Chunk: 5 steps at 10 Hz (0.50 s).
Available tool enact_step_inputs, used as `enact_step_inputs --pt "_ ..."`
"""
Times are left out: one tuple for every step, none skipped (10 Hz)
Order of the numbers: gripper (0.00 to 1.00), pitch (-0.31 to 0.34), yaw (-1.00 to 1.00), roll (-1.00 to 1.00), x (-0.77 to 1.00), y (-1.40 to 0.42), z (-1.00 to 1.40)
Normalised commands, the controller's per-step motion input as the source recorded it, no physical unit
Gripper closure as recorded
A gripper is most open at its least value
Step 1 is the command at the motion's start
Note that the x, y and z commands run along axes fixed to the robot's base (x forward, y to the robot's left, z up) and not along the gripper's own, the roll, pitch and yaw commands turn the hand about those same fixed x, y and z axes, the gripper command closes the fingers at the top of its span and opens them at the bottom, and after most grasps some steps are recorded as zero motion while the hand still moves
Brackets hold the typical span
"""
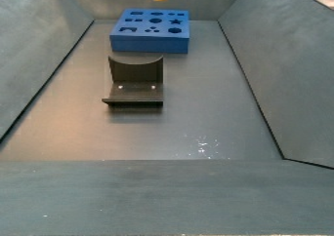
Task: Pick up the double-square object. Move up. Rotate the double-square object. Place the double-square object on the fixture. Regrasp the double-square object. Move to above the board. Insert the double-square object.
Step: Move to above the board.
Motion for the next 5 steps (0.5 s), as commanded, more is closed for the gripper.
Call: enact_step_inputs --pt "1.0 -0.081 -0.06 -1.0 -0.45 -1.0 0.19" --pt "1.0 -0.078 -0.07 -1.0 -0.46 -1.0 0.19" --pt "1.0 -0.076 -0.08 -1.0 -0.46 -1.0 0.19" --pt "1.0 -0.076 -0.08 -1.0 -0.5 -1.0 0.19" --pt "1.0 -0.078 -0.09 -1.0 -0.5 -1.0 0.18"
